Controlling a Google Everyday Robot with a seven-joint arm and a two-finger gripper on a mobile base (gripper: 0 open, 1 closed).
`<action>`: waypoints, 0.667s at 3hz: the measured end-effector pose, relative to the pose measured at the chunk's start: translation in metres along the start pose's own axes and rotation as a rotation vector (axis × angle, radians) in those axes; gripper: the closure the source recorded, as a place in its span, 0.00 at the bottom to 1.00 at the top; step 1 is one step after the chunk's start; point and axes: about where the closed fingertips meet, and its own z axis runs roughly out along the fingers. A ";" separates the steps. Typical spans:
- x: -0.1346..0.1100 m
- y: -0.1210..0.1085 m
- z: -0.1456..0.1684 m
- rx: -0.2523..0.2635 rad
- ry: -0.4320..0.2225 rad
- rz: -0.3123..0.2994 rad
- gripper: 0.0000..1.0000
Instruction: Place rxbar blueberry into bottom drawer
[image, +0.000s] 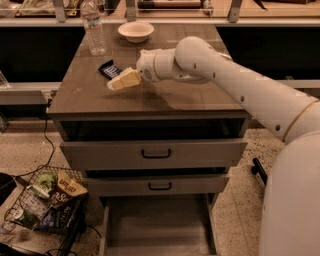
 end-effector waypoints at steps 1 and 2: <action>-0.001 -0.001 0.015 -0.019 0.000 0.013 0.00; 0.001 -0.002 0.029 -0.033 -0.005 0.046 0.00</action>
Offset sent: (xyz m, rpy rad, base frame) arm 0.0267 0.0293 -0.0191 0.0613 0.0853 0.0096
